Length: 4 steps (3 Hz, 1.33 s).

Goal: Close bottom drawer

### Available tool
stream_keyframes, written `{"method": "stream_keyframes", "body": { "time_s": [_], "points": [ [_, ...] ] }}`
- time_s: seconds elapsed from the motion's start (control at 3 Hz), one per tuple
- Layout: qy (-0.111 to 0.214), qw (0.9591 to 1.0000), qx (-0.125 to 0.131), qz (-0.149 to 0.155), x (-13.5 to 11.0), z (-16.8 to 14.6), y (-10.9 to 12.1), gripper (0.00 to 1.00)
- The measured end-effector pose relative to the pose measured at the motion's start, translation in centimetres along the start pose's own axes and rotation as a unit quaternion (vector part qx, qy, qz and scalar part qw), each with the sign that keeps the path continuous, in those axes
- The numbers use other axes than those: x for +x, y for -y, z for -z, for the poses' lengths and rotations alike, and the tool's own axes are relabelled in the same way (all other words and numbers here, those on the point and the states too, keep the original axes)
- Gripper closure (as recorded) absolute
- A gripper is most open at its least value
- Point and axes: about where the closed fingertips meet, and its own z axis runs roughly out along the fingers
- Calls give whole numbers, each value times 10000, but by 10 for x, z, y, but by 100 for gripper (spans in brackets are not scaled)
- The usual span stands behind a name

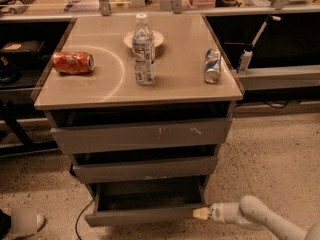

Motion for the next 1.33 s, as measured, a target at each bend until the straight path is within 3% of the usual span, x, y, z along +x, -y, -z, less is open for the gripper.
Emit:
{"method": "stream_keyframes", "body": {
  "time_s": [0.33, 0.67, 1.33],
  "points": [
    [286, 9995, -112, 59, -24, -3, -2, 100],
    [285, 9995, -117, 54, -25, -4, -2, 100],
    [858, 9961, 133, -143, -76, -34, 14, 100]
  ]
}}
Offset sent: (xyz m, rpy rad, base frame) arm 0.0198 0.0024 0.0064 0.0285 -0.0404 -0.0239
